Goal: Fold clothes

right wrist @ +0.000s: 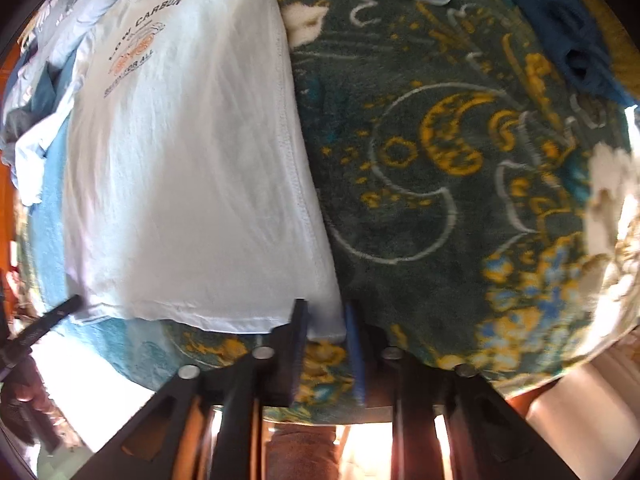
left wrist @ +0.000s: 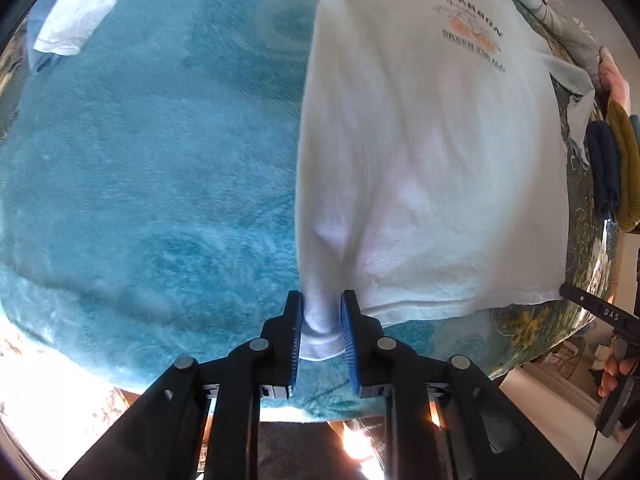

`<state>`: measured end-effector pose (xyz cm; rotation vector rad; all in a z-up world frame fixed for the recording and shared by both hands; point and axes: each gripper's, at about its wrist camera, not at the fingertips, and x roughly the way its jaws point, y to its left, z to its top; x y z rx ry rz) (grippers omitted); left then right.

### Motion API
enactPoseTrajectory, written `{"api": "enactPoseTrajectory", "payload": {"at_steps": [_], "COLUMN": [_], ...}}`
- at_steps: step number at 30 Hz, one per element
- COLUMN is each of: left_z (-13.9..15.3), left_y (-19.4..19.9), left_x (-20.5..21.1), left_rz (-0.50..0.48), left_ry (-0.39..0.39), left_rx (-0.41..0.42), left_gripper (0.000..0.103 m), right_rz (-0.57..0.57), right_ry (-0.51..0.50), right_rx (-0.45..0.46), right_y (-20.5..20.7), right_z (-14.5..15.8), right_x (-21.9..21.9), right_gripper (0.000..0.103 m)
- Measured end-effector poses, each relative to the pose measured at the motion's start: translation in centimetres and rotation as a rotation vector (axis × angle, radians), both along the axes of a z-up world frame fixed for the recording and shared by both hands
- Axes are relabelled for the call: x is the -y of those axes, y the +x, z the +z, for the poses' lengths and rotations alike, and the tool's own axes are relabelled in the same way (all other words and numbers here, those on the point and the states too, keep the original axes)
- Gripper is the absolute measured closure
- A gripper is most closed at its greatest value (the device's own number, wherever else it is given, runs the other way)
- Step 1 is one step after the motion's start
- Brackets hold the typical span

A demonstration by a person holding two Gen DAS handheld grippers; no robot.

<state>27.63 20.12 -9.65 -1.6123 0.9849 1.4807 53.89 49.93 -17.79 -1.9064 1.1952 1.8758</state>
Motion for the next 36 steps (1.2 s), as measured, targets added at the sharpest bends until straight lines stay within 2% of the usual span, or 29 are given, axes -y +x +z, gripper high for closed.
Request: {"api": "enactPoseTrajectory", "payload": {"at_steps": [1, 3, 4, 6, 7, 9, 11, 12, 16, 19, 23, 26, 30, 36], "left_z": [1.0, 3.5, 4.8, 7.4, 8.5, 10.5, 12.3, 12.7, 15.2, 16.8, 17.9, 18.6, 18.6, 18.4], "left_y": [0.1, 0.6, 0.9, 1.3, -0.3, -6.7, -8.7, -9.8, -13.0, -14.0, -16.1, -18.9, -23.3, -28.0], "left_x": [-0.3, -0.9, -1.2, -1.9, -2.0, -1.7, -1.6, -1.5, -1.9, -2.3, -3.3, -4.5, -6.9, -12.2], "left_rz": [0.003, 0.012, 0.015, 0.020, 0.022, 0.026, 0.035, 0.040, 0.050, 0.045, 0.030, -0.005, -0.117, -0.277], "left_ry": [0.016, 0.069, 0.098, 0.156, 0.184, 0.238, 0.283, 0.304, 0.364, 0.397, 0.438, 0.445, 0.445, 0.484], "left_rx": [-0.013, -0.046, -0.063, -0.092, -0.105, -0.130, -0.160, -0.174, -0.215, -0.226, -0.216, -0.179, -0.131, -0.053], "left_gripper": [0.079, 0.071, 0.064, 0.064, 0.064, 0.061, 0.042, 0.040, 0.039, 0.039, 0.034, 0.034, 0.034, 0.034], "right_rz": [0.000, -0.025, -0.031, -0.036, -0.028, -0.033, -0.010, 0.002, 0.031, 0.051, 0.012, -0.026, -0.101, -0.307], "right_ry": [0.024, 0.066, 0.098, 0.155, 0.186, 0.223, 0.251, 0.265, 0.296, 0.318, 0.318, 0.322, 0.330, 0.308], "right_rx": [-0.001, -0.026, -0.045, -0.089, -0.117, -0.170, -0.224, -0.252, -0.346, -0.381, -0.387, -0.380, -0.303, -0.230], "right_y": [0.1, 0.3, 0.3, -0.2, -0.5, -1.5, -3.5, -4.5, -7.9, -10.1, -13.1, -15.7, -20.0, -23.5], "right_z": [0.7, 2.7, 4.0, 6.7, 8.2, 10.8, 13.0, 14.1, 17.2, 19.3, 20.1, 20.6, 20.9, 22.2], "right_x": [-0.1, -0.6, -0.8, -1.0, -1.1, -0.9, -0.8, -0.7, 0.6, 2.1, 3.4, 4.5, 6.5, 9.5], "right_gripper": [0.078, 0.064, 0.061, 0.056, 0.054, 0.046, 0.040, 0.040, 0.032, 0.028, 0.022, 0.019, 0.019, 0.019]}}
